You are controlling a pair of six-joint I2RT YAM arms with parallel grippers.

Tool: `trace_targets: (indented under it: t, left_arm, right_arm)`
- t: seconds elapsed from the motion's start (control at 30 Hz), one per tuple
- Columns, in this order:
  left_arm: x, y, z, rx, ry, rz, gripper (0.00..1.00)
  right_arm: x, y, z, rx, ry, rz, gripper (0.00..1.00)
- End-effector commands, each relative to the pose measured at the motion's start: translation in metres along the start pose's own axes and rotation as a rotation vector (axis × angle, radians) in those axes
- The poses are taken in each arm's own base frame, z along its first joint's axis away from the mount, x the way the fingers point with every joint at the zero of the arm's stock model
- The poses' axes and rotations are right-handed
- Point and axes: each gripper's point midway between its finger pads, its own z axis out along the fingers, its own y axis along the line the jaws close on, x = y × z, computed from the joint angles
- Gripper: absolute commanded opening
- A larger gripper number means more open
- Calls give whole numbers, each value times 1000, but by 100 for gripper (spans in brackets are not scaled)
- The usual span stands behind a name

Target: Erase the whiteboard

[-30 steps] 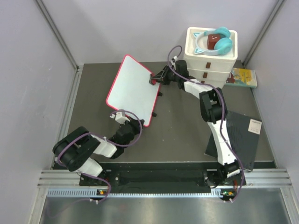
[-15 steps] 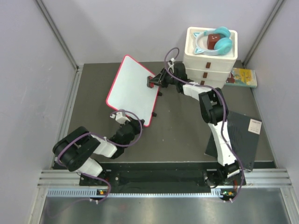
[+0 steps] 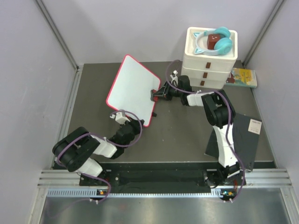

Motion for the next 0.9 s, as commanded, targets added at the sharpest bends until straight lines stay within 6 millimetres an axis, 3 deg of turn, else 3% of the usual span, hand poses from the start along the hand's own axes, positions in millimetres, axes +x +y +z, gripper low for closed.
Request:
trace_targets:
  t: [0.0, 0.4, 0.57, 0.73, 0.87]
  left_arm:
    - [78, 122, -58, -330, 387, 341, 0]
    - [77, 121, -58, -324, 382, 337, 0]
    - [78, 121, -58, -323, 383, 338, 0]
    - [78, 122, -58, -326, 383, 338, 0]
    - [77, 121, -58, -323, 381, 337, 0]
  right_arm:
    - [108, -34, 10, 104, 230, 77, 0]
    - [187, -20, 30, 115, 344, 37, 0]
    - [215, -27, 21, 129, 354, 109, 0]
    - [227, -40, 11, 154, 337, 152, 0]
    - [222, -54, 4, 208, 300, 184, 0]
